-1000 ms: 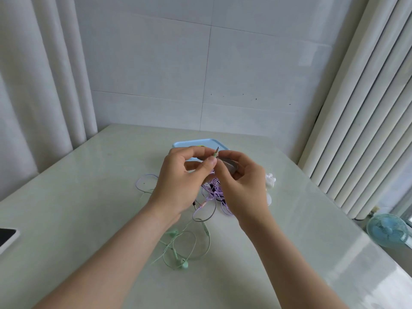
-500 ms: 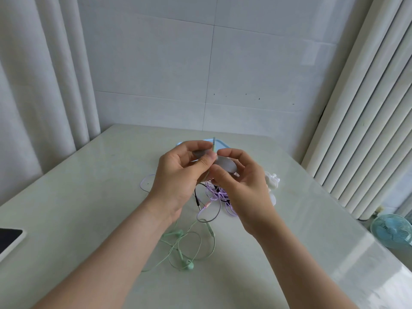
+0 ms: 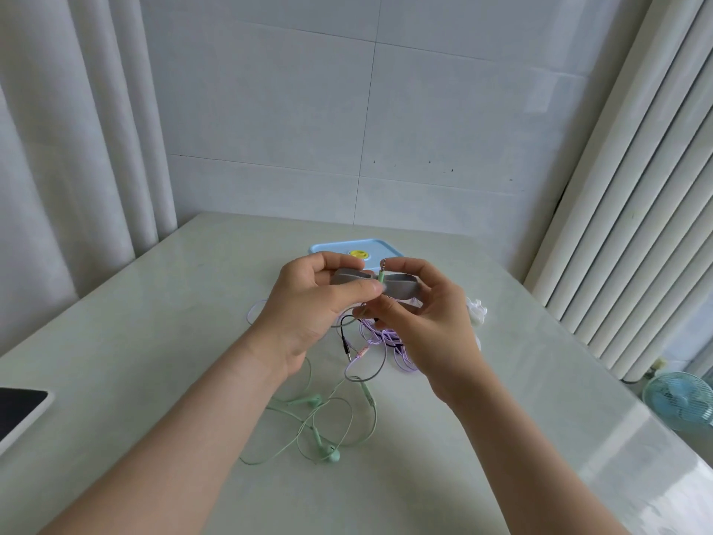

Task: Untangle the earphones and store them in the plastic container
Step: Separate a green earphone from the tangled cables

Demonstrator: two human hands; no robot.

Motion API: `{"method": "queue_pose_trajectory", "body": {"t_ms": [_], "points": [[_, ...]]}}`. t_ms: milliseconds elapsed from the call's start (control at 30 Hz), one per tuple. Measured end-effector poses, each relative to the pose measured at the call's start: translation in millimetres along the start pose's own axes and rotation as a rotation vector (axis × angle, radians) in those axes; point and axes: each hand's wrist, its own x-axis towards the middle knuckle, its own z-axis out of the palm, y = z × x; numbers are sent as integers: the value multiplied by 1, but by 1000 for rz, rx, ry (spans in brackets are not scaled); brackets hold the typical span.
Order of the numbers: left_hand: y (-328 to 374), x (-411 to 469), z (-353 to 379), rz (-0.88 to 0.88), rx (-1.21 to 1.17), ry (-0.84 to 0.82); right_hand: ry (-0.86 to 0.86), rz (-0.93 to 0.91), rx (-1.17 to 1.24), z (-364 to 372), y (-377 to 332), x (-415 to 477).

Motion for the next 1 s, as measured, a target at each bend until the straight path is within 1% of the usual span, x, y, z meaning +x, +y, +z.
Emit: {"method": "queue_pose_trajectory", "body": {"t_ms": [67,133,300,367,467,667,733,867,1000], "points": [[-1,1,-3,0,7,-6,6,8,24,-1,1,0],[-3,2,-6,-28,-14,-49,10,11,23,-1,3,1],[0,3,-11,-105,-37,-273,-16,0,-31,-1,3,1],[2,3,-15,-117,-38,-317,-37,-4,-84,-2,2,0],[2,5,-19,-126,-68,-331,-56,-15,-144,-4,0,0],[1,3,-21,-192,29,-397,-126,-50,-228,-7,-1,-1],[-1,3,-18,-196,41,-410,-139,-53,-209,-6,-2,-2],[-7,3,-11,-139,84,-373,-135,-39,-76,-5,-2,-1],[-9,2,-11,-80,131,-281,-108,-72,-140,-6,-4,-1]]}}
